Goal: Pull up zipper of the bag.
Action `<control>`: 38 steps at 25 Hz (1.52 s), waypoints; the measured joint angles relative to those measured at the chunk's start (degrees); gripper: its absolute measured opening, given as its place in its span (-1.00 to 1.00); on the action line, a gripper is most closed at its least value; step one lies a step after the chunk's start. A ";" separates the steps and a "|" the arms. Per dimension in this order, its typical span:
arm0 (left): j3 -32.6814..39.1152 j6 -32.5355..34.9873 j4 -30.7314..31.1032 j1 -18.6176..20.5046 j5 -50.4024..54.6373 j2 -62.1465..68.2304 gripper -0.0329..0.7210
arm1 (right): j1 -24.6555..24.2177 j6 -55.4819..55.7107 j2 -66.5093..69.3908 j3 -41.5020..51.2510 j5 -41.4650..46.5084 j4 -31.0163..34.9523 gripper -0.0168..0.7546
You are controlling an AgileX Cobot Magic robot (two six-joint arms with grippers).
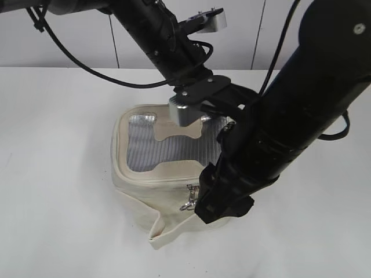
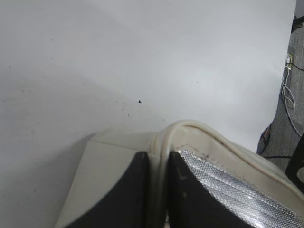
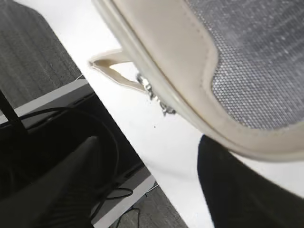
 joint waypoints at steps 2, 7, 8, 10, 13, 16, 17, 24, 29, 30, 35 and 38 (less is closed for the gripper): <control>0.00 -0.04 0.24 0.00 -0.54 0.00 -0.70 | -0.88 2.64 -1.59 0.00 0.43 -1.46 0.37; 0.00 -0.11 0.21 0.30 -1.06 -0.02 -0.56 | -5.81 5.82 -4.89 0.00 -0.15 -2.88 0.57; 0.00 -0.11 0.16 0.24 -1.21 -0.18 -0.49 | -7.24 6.43 -5.19 0.00 -0.64 -3.02 0.58; 0.00 -0.11 0.14 0.24 -1.67 -0.65 -0.34 | -10.39 7.52 -5.37 0.00 -0.94 -3.07 0.59; -0.10 -0.11 -0.04 0.24 -1.80 -1.98 -0.17 | -15.29 8.68 -5.37 0.00 -1.37 -3.19 0.59; -0.10 -0.06 0.41 0.24 -1.87 -3.79 -0.11 | -19.96 9.86 -5.37 0.00 -2.81 -3.25 0.59; -0.10 -0.06 1.05 0.24 -1.87 -4.42 -0.10 | -21.53 10.36 -5.37 0.00 -3.56 -3.25 0.59; -0.10 -9.95 14.58 1.07 -1.80 -8.54 -0.08 | -30.34 11.40 -5.37 0.00 -4.79 -3.54 0.58; -0.10 -21.02 26.11 3.67 -1.75 -11.23 -0.08 | -35.52 13.75 -5.37 0.00 -4.79 -5.26 0.58; -0.10 -23.05 28.10 4.42 -1.75 -11.98 -0.08 | -36.25 14.56 -5.37 0.00 -4.79 -6.22 0.58; -0.10 -31.72 34.67 8.98 -1.75 -16.11 -0.08 | -37.28 20.98 -5.37 0.00 -3.79 -13.82 0.58; 0.08 -34.37 36.83 12.15 -1.69 -19.78 -0.08 | -37.34 24.11 -5.37 0.00 -2.57 -17.16 0.58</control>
